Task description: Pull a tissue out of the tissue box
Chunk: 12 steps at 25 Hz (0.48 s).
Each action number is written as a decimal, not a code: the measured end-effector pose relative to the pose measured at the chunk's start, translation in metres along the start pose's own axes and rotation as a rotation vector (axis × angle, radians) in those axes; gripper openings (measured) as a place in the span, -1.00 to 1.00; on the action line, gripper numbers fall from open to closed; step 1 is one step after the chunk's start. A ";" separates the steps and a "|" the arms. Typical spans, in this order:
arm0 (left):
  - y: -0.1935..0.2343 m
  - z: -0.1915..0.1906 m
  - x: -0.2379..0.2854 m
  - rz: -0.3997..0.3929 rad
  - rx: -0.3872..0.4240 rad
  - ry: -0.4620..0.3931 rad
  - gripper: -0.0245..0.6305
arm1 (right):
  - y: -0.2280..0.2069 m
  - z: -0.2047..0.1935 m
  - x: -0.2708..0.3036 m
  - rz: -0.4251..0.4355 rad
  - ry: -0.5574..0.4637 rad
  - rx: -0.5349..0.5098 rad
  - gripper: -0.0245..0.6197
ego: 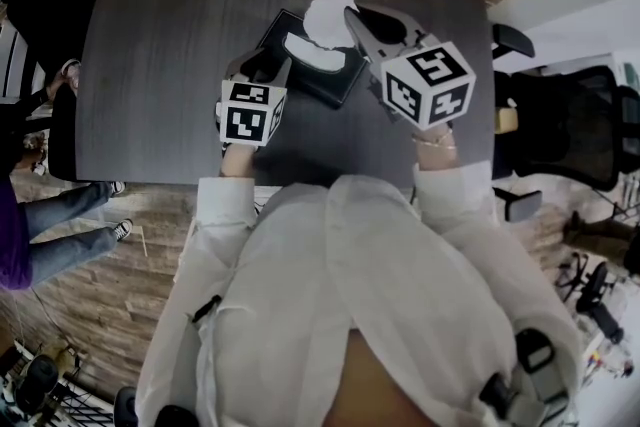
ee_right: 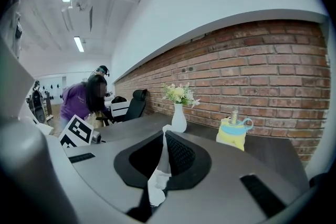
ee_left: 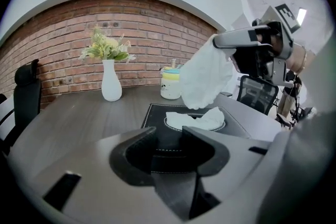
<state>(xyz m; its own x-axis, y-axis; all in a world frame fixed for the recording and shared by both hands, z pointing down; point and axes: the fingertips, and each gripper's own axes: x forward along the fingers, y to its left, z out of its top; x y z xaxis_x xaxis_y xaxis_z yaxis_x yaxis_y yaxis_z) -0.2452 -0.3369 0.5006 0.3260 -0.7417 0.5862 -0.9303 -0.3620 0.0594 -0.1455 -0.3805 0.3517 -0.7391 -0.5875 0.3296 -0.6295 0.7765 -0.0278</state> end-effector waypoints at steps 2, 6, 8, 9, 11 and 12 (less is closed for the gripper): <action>0.000 0.002 -0.002 0.000 -0.020 0.000 -0.46 | 0.000 0.000 -0.003 -0.008 -0.005 0.010 -0.90; -0.001 0.011 -0.012 -0.008 -0.021 -0.024 -0.46 | 0.001 0.002 -0.011 -0.026 -0.023 0.018 -0.90; -0.002 0.018 -0.021 -0.019 -0.032 -0.047 -0.46 | 0.002 0.005 -0.016 -0.036 -0.040 0.025 -0.90; -0.004 0.022 -0.025 -0.026 -0.033 -0.057 -0.46 | 0.002 0.007 -0.020 -0.040 -0.054 0.032 -0.90; -0.009 0.030 -0.033 -0.043 -0.025 -0.071 -0.47 | 0.004 0.013 -0.027 -0.046 -0.094 0.050 -0.90; -0.011 0.034 -0.037 -0.050 -0.020 -0.078 -0.47 | 0.005 0.016 -0.031 -0.046 -0.112 0.058 -0.90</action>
<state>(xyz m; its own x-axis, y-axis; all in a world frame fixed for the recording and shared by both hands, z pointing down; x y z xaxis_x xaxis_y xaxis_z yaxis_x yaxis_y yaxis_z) -0.2414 -0.3245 0.4511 0.3839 -0.7647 0.5175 -0.9153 -0.3892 0.1040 -0.1302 -0.3619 0.3263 -0.7290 -0.6465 0.2248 -0.6739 0.7354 -0.0705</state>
